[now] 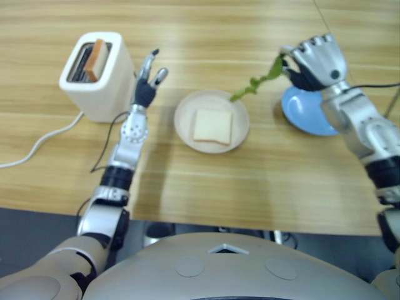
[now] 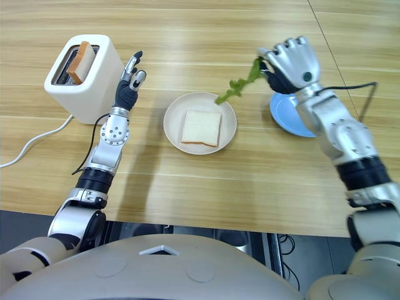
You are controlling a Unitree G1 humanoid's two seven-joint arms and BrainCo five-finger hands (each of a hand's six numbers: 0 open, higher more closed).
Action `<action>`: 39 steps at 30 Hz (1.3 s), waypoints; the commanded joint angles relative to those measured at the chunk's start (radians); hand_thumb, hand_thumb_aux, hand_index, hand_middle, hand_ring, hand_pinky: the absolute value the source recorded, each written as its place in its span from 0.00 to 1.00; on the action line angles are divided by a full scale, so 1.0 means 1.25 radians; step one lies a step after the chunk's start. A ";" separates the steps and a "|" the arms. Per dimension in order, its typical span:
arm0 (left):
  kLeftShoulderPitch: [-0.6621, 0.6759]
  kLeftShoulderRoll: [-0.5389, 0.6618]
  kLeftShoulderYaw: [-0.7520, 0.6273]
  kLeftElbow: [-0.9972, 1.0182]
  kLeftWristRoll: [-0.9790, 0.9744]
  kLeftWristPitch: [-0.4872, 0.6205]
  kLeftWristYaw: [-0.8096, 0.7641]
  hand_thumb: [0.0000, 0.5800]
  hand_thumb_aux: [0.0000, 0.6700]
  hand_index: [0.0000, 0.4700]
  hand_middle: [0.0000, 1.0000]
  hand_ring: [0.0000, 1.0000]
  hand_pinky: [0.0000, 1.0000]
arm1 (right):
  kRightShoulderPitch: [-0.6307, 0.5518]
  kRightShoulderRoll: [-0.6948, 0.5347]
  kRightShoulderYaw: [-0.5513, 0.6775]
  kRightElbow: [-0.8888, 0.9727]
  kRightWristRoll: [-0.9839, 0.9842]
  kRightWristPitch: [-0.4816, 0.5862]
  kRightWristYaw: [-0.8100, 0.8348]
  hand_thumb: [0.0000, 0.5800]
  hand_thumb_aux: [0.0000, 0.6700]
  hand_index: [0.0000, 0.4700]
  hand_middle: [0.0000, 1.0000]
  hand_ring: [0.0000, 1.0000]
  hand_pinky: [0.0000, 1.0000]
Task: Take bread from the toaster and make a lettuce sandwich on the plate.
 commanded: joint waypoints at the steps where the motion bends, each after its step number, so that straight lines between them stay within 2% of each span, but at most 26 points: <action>1: -0.007 -0.004 0.002 0.033 -0.004 -0.011 0.006 0.00 0.00 0.00 0.00 0.00 0.00 | -0.052 0.069 0.051 0.041 -0.050 -0.021 0.014 1.00 1.00 0.98 1.00 1.00 1.00; 10: -0.017 -0.012 -0.005 0.069 0.004 -0.025 0.017 0.00 0.00 0.00 0.00 0.00 0.00 | -0.153 0.205 0.147 0.297 -0.094 -0.081 -0.034 1.00 1.00 0.98 1.00 1.00 1.00; 18: -0.018 -0.017 -0.011 0.080 0.013 -0.028 0.018 0.00 0.00 0.00 0.00 0.00 0.00 | -0.127 0.270 0.204 0.417 -0.093 -0.121 -0.072 1.00 1.00 0.98 1.00 1.00 1.00; 25: -0.018 -0.015 -0.011 0.086 0.017 -0.029 0.017 0.00 0.00 0.00 0.00 0.00 0.00 | -0.061 0.269 0.229 0.405 -0.084 -0.133 -0.066 1.00 1.00 0.98 1.00 1.00 1.00; 34: -0.024 -0.012 -0.013 0.096 0.023 -0.031 0.018 0.00 0.00 0.00 0.00 0.00 0.00 | 0.024 0.215 0.199 0.250 -0.071 -0.113 -0.010 1.00 1.00 0.98 1.00 1.00 1.00; 35: -0.025 -0.012 -0.013 0.098 0.024 -0.031 0.018 0.00 0.00 0.00 0.00 0.00 0.00 | 0.034 0.208 0.193 0.233 -0.069 -0.106 -0.003 0.96 0.80 0.78 0.80 0.80 0.80; 36: -0.026 -0.011 -0.013 0.099 0.024 -0.031 0.018 0.00 0.00 0.00 0.00 0.00 0.00 | 0.044 0.199 0.186 0.217 -0.070 -0.099 0.001 0.96 0.80 0.78 0.80 0.80 0.80; 37: -0.027 -0.010 -0.014 0.099 0.024 -0.031 0.018 0.00 0.00 0.00 0.00 0.00 0.00 | 0.054 0.190 0.177 0.199 -0.071 -0.090 0.004 0.00 0.00 0.00 0.00 0.00 0.00; 39: -0.027 -0.008 -0.014 0.098 0.024 -0.031 0.018 0.00 0.00 0.00 0.00 0.00 0.00 | 0.072 0.169 0.154 0.162 -0.068 -0.079 0.015 0.00 0.00 0.00 0.00 0.00 0.00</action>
